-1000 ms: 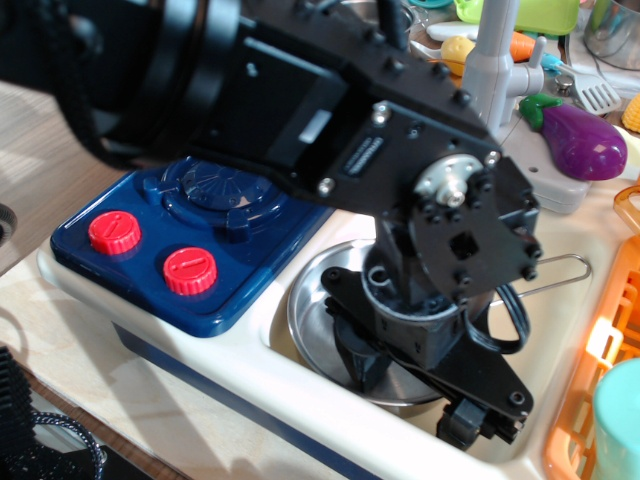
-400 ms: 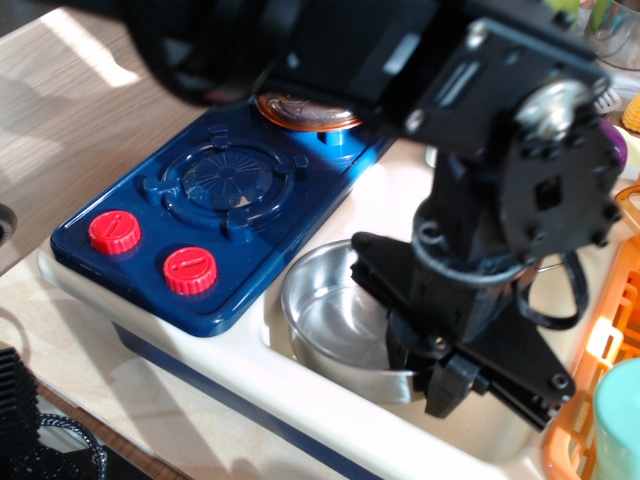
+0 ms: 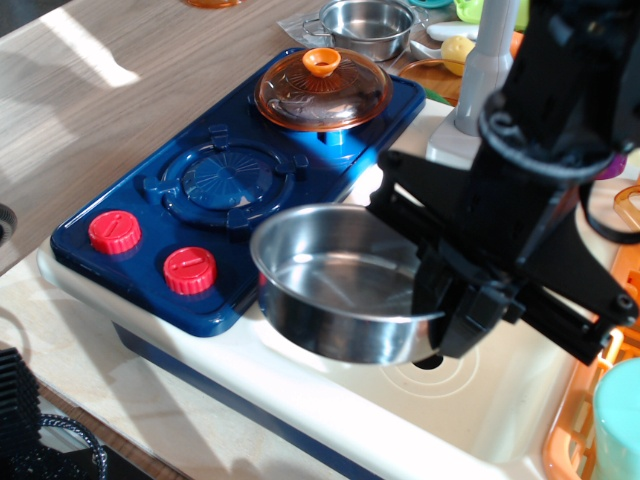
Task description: Put pan on stove from sink
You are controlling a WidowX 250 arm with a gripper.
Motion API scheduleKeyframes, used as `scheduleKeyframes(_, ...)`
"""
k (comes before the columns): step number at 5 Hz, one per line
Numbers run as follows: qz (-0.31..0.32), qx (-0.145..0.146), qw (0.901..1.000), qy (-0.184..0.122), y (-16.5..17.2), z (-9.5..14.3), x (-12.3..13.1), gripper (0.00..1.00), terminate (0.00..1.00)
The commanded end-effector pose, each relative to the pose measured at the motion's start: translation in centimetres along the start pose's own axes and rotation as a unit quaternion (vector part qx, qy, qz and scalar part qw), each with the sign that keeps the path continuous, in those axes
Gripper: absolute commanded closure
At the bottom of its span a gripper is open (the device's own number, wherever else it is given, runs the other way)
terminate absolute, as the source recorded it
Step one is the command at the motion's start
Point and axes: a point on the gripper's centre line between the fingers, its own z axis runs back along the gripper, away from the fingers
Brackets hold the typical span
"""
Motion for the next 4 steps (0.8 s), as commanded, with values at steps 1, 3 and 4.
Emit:
scheduleKeyframes(1,0.012,0.04,0.9982,-0.044,2.6,2.5,-0.1,1.0,0.0)
scheduleKeyframes(3,0.016,0.115,0.986,-0.12,6.8,1.4,-1.1,1.0,0.0)
scheduleKeyframes(4,0.002,0.108,0.9822,-0.154,8.3,0.2,0.1,1.0,0.0)
